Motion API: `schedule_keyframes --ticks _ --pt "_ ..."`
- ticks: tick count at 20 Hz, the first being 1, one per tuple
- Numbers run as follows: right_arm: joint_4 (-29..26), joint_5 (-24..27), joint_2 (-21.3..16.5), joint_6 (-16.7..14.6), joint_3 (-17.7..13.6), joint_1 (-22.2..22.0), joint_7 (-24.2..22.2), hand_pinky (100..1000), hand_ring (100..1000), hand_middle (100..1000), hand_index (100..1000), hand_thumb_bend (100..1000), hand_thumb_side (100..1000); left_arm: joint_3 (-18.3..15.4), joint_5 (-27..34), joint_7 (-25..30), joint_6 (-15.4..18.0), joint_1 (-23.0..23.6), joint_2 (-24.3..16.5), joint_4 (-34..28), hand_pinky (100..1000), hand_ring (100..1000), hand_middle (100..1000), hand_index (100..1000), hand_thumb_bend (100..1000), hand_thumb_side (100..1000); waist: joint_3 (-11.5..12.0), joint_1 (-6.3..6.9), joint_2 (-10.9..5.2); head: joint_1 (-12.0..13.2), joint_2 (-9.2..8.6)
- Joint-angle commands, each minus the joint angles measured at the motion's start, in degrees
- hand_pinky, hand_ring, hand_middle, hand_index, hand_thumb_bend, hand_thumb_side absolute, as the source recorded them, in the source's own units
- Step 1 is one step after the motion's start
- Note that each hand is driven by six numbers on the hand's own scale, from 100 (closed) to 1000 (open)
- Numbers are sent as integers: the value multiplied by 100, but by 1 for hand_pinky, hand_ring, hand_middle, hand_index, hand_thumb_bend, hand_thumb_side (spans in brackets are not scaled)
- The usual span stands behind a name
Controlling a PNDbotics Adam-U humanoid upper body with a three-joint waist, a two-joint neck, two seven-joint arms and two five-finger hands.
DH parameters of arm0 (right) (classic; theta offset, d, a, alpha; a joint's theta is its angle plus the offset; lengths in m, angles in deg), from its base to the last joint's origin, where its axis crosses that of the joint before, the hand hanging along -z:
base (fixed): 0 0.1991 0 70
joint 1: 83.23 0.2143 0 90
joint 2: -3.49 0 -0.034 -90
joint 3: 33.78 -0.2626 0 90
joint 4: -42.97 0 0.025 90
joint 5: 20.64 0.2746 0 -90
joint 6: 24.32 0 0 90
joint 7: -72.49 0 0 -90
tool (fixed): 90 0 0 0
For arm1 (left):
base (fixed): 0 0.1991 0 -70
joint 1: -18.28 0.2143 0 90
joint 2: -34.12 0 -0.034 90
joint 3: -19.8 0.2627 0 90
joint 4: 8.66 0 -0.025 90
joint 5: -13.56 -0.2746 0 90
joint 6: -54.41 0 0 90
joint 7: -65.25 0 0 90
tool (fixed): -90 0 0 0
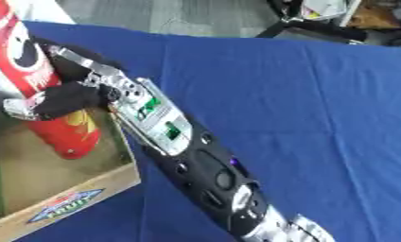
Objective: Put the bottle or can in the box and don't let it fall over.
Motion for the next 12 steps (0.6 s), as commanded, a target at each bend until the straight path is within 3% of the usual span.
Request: schedule_keyframes --ticks 1,8,10,12 --pt "-138 -161 -55 -18 -67 94 -301 1000 1000 1000 1000 311 100 -44 -26 28 8 -22 -83 -112 869 653 822 749 100 648 4 80 -132 22 -19" --pt "-18 -324 -59 35 -100 62 -587 1000 1000 1000 1000 319 100 -51 -38 29 21 -17 -68 -112 870 653 823 751 100 647 14 97 -98 5 -13" --pt "2 -421 -81 15 -90 55 -739 1000 1000 1000 1000 208 100 -57 -43 23 17 -2 -60 -112 871 653 823 751 100 647 8 103 -92 7 -3" --pt "40 -578 -95 53 -132 43 -787 1000 1000 1000 1000 249 100 -59 -46 21 15 4 -57 -112 871 653 824 751 100 646 7 112 -86 16 7"
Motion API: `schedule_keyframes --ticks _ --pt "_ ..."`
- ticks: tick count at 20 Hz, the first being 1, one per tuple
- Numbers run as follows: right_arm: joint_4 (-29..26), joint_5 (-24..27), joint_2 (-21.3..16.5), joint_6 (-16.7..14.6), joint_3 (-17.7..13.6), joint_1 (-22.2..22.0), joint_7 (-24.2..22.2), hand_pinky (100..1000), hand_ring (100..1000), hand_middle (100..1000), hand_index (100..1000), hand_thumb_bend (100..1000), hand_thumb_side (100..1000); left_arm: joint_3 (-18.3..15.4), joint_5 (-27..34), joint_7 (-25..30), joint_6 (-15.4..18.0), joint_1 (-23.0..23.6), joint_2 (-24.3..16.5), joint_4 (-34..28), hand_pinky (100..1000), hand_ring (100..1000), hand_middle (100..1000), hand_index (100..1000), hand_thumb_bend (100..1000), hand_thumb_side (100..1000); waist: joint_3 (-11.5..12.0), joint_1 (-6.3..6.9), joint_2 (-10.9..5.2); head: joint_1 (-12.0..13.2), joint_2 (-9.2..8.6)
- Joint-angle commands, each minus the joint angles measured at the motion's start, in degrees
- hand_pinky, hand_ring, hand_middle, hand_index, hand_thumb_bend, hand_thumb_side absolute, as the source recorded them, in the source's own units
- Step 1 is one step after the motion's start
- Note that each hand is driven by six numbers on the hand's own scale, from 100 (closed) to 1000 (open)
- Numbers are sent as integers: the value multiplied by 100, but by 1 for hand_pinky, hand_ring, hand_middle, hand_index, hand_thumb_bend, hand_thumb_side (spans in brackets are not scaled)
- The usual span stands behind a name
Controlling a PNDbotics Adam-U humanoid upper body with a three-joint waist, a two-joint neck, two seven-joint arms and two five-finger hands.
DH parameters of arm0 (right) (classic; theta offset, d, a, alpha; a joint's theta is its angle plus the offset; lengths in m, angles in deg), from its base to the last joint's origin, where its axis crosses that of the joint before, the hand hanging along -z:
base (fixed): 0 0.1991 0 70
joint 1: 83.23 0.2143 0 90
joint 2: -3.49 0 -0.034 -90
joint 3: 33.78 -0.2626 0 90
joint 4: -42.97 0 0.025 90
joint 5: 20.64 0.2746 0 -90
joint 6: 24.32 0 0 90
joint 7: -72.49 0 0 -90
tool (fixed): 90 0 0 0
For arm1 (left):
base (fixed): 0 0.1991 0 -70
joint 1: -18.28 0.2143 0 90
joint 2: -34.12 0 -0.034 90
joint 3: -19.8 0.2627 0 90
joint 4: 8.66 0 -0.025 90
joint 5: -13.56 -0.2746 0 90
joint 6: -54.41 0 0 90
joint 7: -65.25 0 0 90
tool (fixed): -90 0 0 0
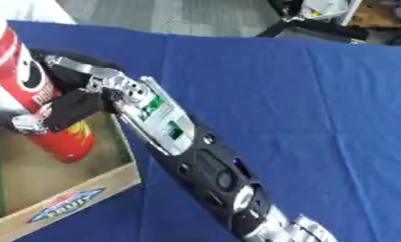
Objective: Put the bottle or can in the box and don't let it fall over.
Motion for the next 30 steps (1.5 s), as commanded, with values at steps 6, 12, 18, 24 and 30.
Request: schedule_keyframes --ticks 6,12,18,24,30 --pt "-103 -425 -90 -27 -110 60 -412 1000 1000 1000 1000 100 127 -59 -58 3 -6 -10 -55 -112 870 651 822 750 100 644 -6 112 -73 40 9" --pt "-46 -857 -100 -397 -136 52 -648 1000 1000 1000 1000 100 231 -63 -97 2 -18 0 -50 -112 870 650 822 750 100 643 -10 132 -58 53 3" --pt "112 -1063 -72 -361 -194 44 -827 1000 1000 1000 1000 246 100 -77 -106 -15 -15 7 -41 -112 873 649 823 751 100 642 -3 138 -41 48 -5" --pt "59 -1029 -90 -344 -181 49 -757 1000 1000 1000 1000 100 100 -85 -121 -17 -17 1 -40 -112 875 650 823 751 100 642 -23 129 -23 65 -10" --pt "-151 -774 -155 -357 -270 49 -678 1000 1000 1000 1000 100 100 -97 -135 -17 -32 24 -43 -112 876 650 823 751 100 643 -59 132 -26 120 -12"
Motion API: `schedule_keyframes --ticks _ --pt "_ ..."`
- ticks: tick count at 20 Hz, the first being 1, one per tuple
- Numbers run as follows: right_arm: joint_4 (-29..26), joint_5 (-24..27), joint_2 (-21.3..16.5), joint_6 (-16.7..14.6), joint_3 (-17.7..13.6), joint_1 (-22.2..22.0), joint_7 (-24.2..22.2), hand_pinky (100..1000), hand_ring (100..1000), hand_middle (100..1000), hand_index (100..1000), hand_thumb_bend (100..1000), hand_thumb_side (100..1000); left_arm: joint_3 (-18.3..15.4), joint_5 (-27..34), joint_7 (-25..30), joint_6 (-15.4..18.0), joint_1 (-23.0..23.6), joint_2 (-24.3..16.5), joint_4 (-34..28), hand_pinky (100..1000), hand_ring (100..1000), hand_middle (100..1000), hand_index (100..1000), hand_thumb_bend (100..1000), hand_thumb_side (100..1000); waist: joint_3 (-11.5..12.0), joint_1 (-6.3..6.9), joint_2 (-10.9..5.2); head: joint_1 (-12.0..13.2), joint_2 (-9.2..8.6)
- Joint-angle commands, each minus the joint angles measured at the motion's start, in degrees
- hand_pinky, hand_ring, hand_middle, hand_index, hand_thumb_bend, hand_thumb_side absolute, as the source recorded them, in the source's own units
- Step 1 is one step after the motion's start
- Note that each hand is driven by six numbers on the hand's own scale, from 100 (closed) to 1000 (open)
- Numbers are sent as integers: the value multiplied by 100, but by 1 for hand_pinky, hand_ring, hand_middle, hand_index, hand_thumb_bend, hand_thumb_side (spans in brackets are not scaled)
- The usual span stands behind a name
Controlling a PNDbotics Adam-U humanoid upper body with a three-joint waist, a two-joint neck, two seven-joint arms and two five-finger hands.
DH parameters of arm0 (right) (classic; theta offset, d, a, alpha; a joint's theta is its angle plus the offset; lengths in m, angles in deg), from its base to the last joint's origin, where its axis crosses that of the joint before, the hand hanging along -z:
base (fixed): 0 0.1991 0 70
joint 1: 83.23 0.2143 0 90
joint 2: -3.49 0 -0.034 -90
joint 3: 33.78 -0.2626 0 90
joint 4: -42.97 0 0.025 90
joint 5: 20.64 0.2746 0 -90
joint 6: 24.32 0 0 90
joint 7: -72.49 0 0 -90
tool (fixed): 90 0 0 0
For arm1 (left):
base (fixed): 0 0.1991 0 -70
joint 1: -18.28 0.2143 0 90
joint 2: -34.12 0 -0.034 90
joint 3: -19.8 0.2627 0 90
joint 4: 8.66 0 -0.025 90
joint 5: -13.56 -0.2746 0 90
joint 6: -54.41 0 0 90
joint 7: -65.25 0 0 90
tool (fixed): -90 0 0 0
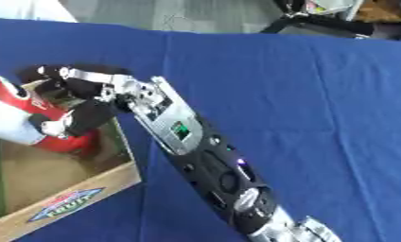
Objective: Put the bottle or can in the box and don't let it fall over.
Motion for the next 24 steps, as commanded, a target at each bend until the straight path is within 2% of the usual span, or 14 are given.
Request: schedule_keyframes --ticks 1,7,14,15,18,19,20,24 --pt "-363 223 -122 -1 -98 122 61 1000 1000 1000 1000 100 100 -68 -45 -2 -19 -10 -90 -112 876 650 823 751 100 643 -16 69 -94 45 -16" --pt "-750 578 -260 197 -171 165 71 1000 1000 1000 1000 100 100 -71 -44 0 -20 8 -109 -112 876 651 824 751 100 642 -43 91 -122 75 -23" --pt "-858 719 -300 312 -193 162 124 1000 1000 1000 1000 100 100 -75 -43 -7 -19 15 -113 -112 876 651 824 751 100 642 -51 97 -128 81 -23" --pt "-866 724 -305 313 -197 167 128 1000 1000 1000 1000 100 309 -77 -44 -8 -20 20 -114 -112 870 651 823 750 100 640 -56 100 -133 87 -27" --pt "-1158 904 -595 138 -486 72 307 1000 963 990 978 100 270 -112 -89 -52 -43 244 -150 -112 869 651 822 749 100 640 -342 164 -329 303 104" --pt "-1287 984 -724 73 -615 21 386 1000 957 982 975 100 266 -116 -101 -59 -43 288 -159 -112 869 651 822 749 100 585 -411 176 -364 358 133" --pt "-1425 1068 -862 32 -753 -43 471 1000 945 953 969 100 228 -107 -110 -52 -41 328 -176 -112 867 651 822 749 100 639 -470 187 -398 437 160" --pt "-1972 1421 -1435 86 -1326 -290 824 1000 922 900 961 100 148 -42 -109 26 -19 409 -225 -112 859 647 820 748 100 636 -570 230 -462 589 201"
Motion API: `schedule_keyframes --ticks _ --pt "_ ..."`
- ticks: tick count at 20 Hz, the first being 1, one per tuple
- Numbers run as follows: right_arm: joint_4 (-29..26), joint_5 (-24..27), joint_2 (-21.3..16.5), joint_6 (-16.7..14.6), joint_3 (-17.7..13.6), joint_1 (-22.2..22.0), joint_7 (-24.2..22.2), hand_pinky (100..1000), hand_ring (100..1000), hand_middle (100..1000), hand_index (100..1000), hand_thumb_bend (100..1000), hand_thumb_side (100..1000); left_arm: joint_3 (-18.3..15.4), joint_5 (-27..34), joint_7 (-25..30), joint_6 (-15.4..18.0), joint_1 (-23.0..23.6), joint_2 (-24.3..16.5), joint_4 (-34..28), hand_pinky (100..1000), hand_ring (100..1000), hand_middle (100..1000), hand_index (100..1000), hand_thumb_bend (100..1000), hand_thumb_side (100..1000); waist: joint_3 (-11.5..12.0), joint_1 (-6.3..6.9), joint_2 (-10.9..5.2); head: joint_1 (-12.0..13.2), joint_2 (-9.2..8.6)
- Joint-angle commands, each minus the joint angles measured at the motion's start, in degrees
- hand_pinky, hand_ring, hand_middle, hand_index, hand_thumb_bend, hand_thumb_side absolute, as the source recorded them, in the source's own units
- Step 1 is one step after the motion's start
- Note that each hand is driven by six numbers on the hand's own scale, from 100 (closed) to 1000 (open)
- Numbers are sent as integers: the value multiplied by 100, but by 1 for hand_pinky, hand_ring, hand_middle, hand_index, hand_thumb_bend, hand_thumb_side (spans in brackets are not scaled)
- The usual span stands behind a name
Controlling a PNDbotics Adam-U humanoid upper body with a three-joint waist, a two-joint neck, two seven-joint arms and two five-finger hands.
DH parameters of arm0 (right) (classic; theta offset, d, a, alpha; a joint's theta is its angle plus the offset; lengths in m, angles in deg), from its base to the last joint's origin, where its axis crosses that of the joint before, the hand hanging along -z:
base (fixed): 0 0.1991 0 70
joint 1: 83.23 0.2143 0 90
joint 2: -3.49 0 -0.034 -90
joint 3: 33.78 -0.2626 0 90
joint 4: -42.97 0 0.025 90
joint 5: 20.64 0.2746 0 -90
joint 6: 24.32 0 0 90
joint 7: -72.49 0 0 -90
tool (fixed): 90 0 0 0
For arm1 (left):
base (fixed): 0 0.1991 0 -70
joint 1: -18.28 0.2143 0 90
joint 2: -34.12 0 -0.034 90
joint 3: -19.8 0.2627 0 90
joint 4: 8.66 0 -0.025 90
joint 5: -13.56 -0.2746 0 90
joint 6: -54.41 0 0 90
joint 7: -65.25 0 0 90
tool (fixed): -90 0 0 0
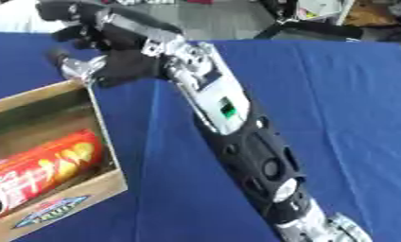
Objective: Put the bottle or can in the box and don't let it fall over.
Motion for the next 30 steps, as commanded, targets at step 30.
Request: schedule_keyframes --ticks 30 --pt "-1393 2094 -2379 -372 -1881 -2590 2818 986 898 927 944 100 475 362 113 865 199 -175 -93 -107 852 638 816 747 100 628 -120 275 88 545 52"
